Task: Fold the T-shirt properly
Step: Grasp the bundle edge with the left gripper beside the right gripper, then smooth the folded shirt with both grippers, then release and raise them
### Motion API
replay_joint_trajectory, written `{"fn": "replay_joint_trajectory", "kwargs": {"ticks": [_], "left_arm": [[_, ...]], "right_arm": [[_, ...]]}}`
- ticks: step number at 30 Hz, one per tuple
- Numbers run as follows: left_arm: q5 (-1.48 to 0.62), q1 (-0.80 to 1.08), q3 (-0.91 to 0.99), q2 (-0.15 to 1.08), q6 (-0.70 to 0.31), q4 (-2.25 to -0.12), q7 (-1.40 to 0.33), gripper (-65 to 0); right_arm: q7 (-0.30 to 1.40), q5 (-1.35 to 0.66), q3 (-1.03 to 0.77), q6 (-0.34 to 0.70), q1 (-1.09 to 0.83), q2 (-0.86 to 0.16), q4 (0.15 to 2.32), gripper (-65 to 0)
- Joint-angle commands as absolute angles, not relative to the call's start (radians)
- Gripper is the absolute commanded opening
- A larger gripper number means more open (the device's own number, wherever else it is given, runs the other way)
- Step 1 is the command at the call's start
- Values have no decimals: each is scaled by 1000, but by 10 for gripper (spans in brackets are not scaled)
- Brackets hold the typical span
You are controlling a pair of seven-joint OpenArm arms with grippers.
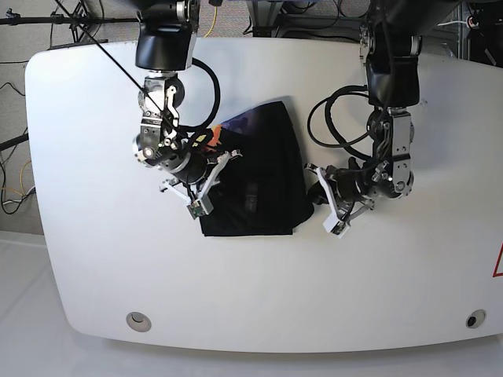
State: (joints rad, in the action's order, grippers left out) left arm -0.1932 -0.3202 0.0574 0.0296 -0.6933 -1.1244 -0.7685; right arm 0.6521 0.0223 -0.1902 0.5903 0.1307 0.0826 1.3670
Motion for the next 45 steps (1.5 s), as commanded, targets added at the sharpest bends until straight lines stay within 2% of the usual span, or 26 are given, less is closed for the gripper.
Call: {"fn": "replay_joint_trajectory", "kwargs": {"ticks": [1, 7, 15, 28, 31, 35, 38, 40, 45], "left_arm": [[-214, -361, 56, 21, -698, -1139, -725, -645], [-214, -371, 30, -10, -698, -1139, -661, -645], [-214, -371, -44, -8, -698, -1142, -645, -645], [-220, -372, -39, 65, -698, -1147, -650, -645], [-220, -374, -22, 87, -698, -1162, -651, -645], [-216, -366, 16, 96, -698, -1218, -653, -644], [-214, -364, 28, 97, -698, -1254, -657, -644], [-214, -363, 31, 99, -698, -1274, -679, -644], [-219, -363, 31, 120, -698, -1310, -733, -644]], "right_arm": [[711, 67, -222, 584, 113, 105, 1380, -650], [710, 64, -285, 519, 59, 151, 1405, -650], [708, 58, -286, 420, 19, 157, 1463, -650], [708, 24, -283, 418, 47, 157, 1534, -645], [710, -24, -283, 418, 53, 157, 1537, -576], [710, -87, -283, 418, 71, 156, 1552, -421], [711, -111, -282, 418, 79, 156, 1561, -334], [713, -116, -282, 418, 82, 156, 1577, -306], [719, -122, -282, 418, 110, 156, 1626, -309]]}}
